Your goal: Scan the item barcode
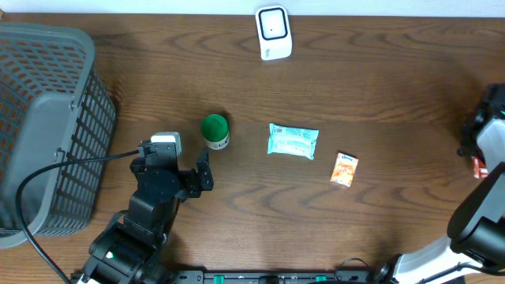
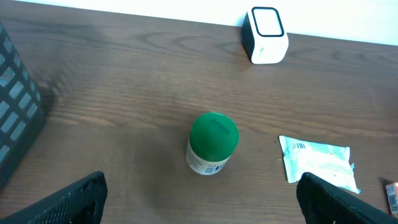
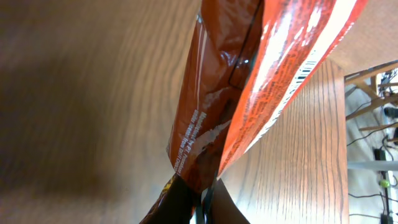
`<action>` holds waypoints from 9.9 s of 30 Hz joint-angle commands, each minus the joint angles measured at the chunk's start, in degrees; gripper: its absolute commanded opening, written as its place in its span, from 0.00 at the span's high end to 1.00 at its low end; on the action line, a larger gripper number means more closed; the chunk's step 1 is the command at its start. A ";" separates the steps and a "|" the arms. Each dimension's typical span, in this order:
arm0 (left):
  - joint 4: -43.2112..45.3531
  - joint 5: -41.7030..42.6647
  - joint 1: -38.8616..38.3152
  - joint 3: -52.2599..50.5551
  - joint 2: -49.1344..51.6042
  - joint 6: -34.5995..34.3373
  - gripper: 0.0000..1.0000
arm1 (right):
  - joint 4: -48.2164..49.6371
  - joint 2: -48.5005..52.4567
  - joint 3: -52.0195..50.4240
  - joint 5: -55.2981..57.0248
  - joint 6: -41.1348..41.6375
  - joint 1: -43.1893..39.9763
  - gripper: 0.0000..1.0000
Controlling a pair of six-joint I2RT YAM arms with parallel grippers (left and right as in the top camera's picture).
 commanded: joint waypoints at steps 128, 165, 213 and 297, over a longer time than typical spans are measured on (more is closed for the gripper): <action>0.20 -0.79 0.24 0.13 -0.04 0.74 0.02 | -31.43 -2.86 0.04 -38.91 36.79 44.81 0.01; 0.20 -0.79 0.24 0.13 -0.04 0.74 0.02 | -20.28 3.67 -2.34 -32.72 21.88 43.67 0.25; 0.20 -0.79 0.24 0.13 -0.04 0.74 0.02 | -10.32 3.85 -1.73 -38.51 0.37 39.65 0.01; 0.20 -0.79 0.24 0.13 -0.04 0.74 0.02 | -7.72 8.09 8.98 -110.60 -6.93 40.37 0.43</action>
